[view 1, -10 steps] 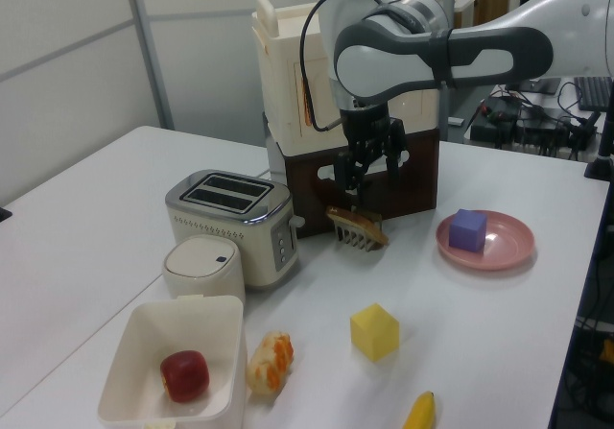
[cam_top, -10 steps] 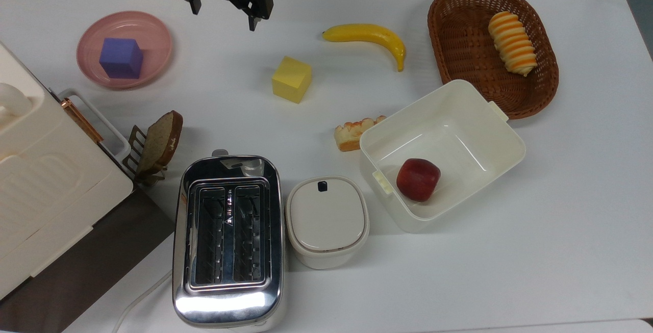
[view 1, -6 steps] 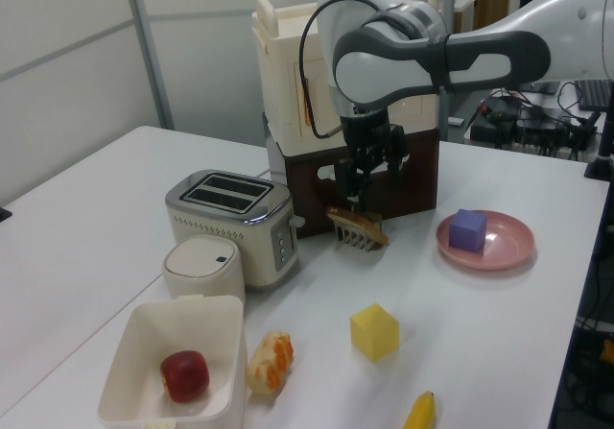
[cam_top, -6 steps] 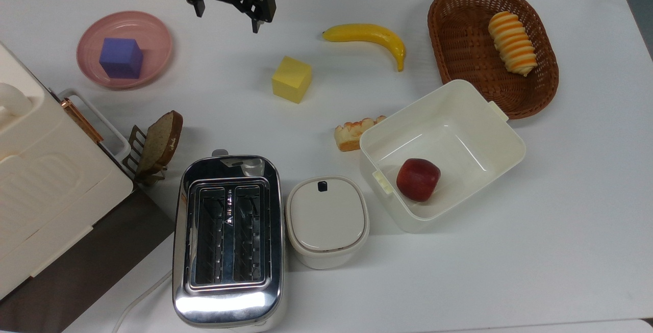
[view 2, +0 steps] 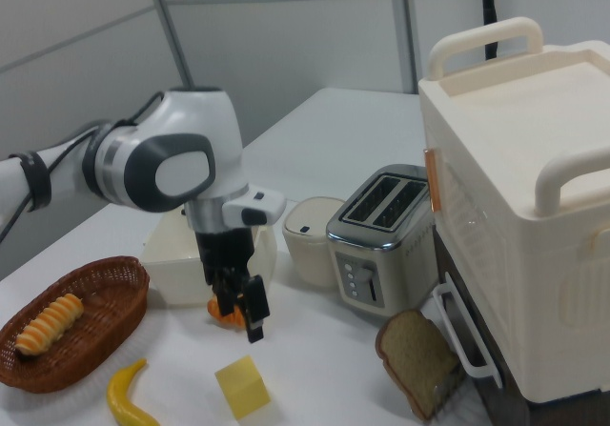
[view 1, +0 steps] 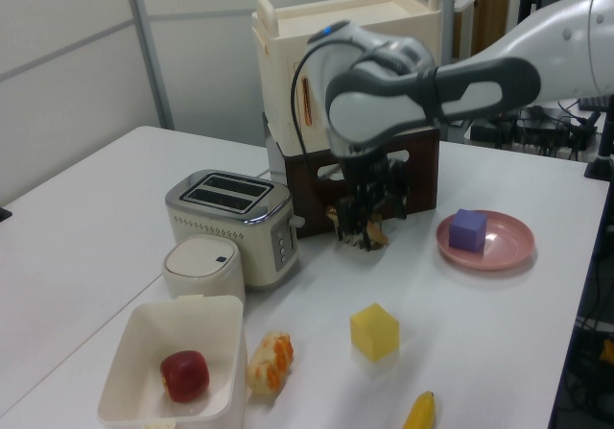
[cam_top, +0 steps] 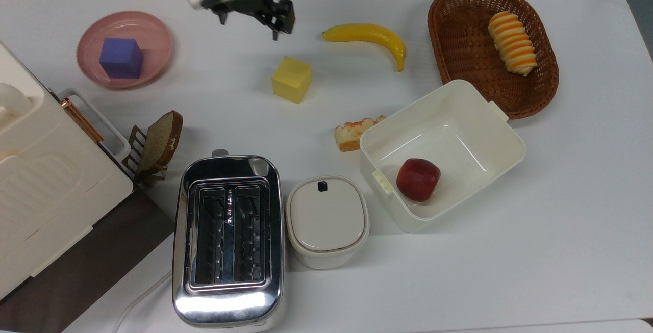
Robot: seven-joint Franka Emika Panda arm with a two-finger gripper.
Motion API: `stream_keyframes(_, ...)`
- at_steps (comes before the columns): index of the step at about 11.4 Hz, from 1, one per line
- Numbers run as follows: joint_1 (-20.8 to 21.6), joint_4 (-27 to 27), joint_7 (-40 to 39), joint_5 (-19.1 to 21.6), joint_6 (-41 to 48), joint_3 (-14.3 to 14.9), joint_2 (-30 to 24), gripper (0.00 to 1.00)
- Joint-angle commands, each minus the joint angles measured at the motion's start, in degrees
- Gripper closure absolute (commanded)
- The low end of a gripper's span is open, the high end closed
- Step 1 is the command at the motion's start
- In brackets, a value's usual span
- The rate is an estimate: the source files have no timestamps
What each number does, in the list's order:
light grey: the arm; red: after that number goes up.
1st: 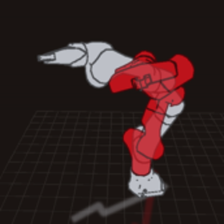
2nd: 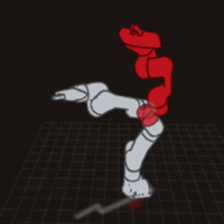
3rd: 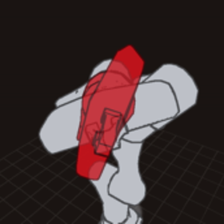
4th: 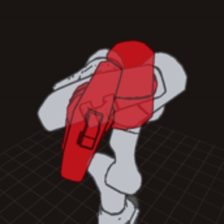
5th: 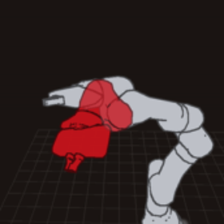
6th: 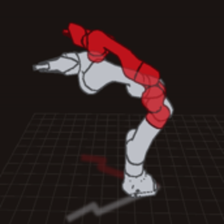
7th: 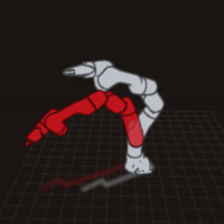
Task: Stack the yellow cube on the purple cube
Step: 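Lower the gripper onto the yellow cube and close on it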
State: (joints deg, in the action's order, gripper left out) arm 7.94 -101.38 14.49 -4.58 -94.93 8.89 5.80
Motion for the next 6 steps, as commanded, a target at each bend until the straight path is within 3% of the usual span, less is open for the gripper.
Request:
stream_keyframes(1, 3.64, -8.19, 7.46, 0.71, -6.73, -0.01, -0.44, 0.0)
stream_keyframes(3, 5.41, -11.64, 11.25, 0.62, -12.19, -0.01, 1.22, 0.0)
stream_keyframes(6, 7.17, -12.35, 13.02, 0.54, -16.07, -0.01, 5.61, 0.0)
